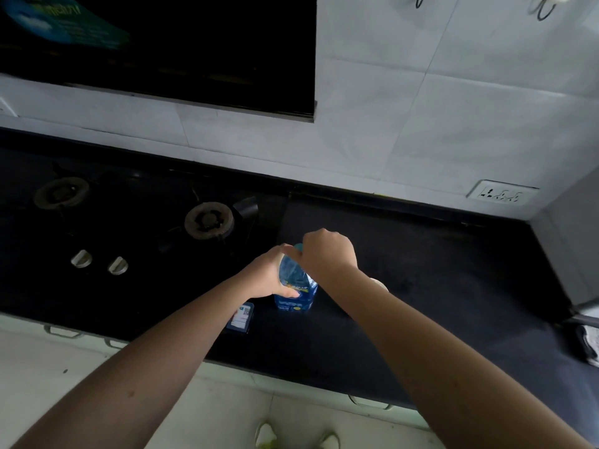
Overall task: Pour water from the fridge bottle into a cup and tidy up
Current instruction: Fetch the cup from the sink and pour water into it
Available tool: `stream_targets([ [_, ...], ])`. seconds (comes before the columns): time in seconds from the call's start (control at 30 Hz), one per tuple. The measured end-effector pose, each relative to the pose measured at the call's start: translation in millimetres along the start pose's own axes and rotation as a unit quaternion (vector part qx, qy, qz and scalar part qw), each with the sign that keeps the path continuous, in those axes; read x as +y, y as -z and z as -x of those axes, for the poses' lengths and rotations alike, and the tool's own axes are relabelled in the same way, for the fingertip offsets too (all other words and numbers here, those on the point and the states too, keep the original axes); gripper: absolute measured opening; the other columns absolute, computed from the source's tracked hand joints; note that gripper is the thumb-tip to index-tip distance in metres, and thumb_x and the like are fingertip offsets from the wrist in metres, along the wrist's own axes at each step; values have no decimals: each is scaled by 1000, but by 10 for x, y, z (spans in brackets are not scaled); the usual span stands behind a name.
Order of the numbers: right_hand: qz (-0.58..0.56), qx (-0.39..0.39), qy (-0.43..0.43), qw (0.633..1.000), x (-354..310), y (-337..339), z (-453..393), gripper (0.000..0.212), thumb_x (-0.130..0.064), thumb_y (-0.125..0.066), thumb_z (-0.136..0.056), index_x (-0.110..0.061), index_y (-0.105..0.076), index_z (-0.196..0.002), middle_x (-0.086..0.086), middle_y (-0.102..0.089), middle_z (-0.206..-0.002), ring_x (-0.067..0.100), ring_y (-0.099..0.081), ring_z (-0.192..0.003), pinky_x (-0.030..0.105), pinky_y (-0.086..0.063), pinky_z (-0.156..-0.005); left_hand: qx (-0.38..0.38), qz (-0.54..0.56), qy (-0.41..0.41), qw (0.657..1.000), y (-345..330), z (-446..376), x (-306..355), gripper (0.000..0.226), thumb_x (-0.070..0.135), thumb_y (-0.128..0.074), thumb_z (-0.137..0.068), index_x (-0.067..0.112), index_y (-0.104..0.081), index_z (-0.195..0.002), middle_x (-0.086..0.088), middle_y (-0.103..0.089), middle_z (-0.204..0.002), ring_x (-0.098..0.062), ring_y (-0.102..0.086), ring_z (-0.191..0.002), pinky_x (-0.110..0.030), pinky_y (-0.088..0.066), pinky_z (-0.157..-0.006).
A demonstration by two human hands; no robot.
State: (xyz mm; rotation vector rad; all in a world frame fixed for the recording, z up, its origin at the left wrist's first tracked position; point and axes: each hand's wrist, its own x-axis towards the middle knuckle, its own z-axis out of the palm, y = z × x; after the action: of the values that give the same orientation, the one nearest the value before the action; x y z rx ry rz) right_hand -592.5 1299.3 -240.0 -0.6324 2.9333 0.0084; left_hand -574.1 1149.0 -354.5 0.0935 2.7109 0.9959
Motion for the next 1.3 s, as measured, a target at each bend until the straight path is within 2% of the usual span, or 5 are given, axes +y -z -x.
stream_targets([
  [0.47, 11, -3, 174, 985, 186, -16, 45, 44, -12, -53, -95, -16, -42, -137, 10, -53, -117, 27, -55, -107, 32, -40, -73, -27, 3, 76, 997, 57, 62, 167, 102, 38, -90, -67, 32, -26, -146, 17, -42, -129, -9, -47, -119, -28, -40, -96],
  [0.9, -108, 89, 138, 980, 10, -252, 121, 26, -29, -51, -98, -22, -64, -118, 0, -55, -132, 23, -48, -125, 37, -34, -102, -4, 34, 19, 999, -13, 11, 56, 94, 33, -92, -65, 26, -34, -138, 13, -44, -126, -10, -50, -117, -22, -38, -91],
  [1.03, -53, 157, 40, 985, -71, -150, 98, 43, -52, -40, -99, -16, -60, -111, 5, -63, -107, 28, -62, -97, 39, -45, -79, 2, 45, -4, 999, -22, 23, 13, 89, 33, -93, -62, 25, -39, -132, 11, -49, -122, -8, -54, -111, -24, -45, -91],
  [1.2, 34, 11, -73, 997, -214, 7, 60, 66, -70, -29, -93, -12, -54, -72, -1, -50, -62, 18, -49, -54, 27, -34, -48, -7, 66, -33, 997, -20, 37, -37, 80, 28, -92, -63, 35, -38, -121, 14, -49, -116, -4, -55, -107, -20, -45, -89],
  [1.3, 32, -13, -56, 998, -247, 27, 65, 52, -59, -43, -95, -12, -63, -83, -1, -48, -62, 18, -51, -58, 28, -37, -51, 1, 72, -50, 996, -26, 36, -61, 80, 29, -93, -62, 34, -41, -122, 11, -46, -120, -8, -53, -111, -26, -47, -94],
])
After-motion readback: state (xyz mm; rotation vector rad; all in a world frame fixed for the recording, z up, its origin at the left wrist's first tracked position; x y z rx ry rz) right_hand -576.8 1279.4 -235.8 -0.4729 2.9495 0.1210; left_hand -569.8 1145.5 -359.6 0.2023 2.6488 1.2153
